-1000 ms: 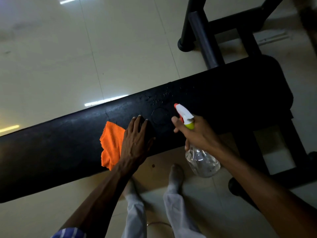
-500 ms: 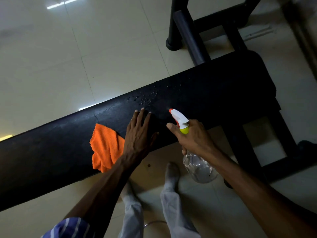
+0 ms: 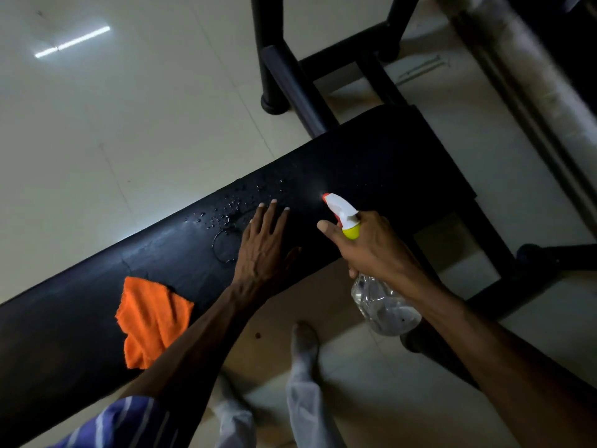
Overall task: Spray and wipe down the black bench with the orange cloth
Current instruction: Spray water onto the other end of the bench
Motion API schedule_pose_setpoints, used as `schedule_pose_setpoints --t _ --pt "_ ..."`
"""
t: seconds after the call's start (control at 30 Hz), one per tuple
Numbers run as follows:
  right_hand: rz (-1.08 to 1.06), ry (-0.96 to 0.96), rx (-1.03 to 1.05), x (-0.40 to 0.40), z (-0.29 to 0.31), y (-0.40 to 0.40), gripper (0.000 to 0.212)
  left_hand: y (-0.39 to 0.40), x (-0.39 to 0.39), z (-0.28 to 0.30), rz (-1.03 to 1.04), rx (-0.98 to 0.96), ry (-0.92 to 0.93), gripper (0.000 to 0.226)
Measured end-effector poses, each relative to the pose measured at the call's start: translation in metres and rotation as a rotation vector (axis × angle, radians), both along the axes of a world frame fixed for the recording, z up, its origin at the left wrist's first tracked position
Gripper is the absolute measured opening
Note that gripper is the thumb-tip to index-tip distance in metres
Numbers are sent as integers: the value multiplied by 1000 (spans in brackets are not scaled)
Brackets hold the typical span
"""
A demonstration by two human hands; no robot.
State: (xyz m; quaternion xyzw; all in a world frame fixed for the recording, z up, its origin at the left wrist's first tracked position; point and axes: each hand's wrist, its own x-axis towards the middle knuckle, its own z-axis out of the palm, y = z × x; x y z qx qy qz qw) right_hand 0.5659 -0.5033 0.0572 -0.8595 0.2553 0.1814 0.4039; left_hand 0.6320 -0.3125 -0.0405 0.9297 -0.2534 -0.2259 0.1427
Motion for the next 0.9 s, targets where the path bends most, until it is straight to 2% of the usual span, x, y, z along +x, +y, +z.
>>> schedule_pose_setpoints --t 0.17,0.3,0.43,0.57,0.73,0.83,0.9 --pt "-154 -84 57 -3 -3 -36 43 -40 8 1 -80 -22 -11 83" --pt "-265 -92 -26 -10 -6 -67 49 -68 10 1 -144 -25 -4 83" --pt "-420 -144 56 -24 -8 -100 43 -88 9 -1 -219 24 19 84" --pt "-521 -102 -19 -45 -9 -118 47 -91 3 -4 -264 91 24 81" --pt "-552 -106 2 -75 -9 -124 42 -88 -4 -3 -250 67 5 79" --pt "-584 -59 -50 -89 -11 -117 51 -84 -10 -1 -238 60 -3 78" --pt "-598 -66 -7 -97 -11 -110 48 -79 -16 0 -235 54 -12 78"
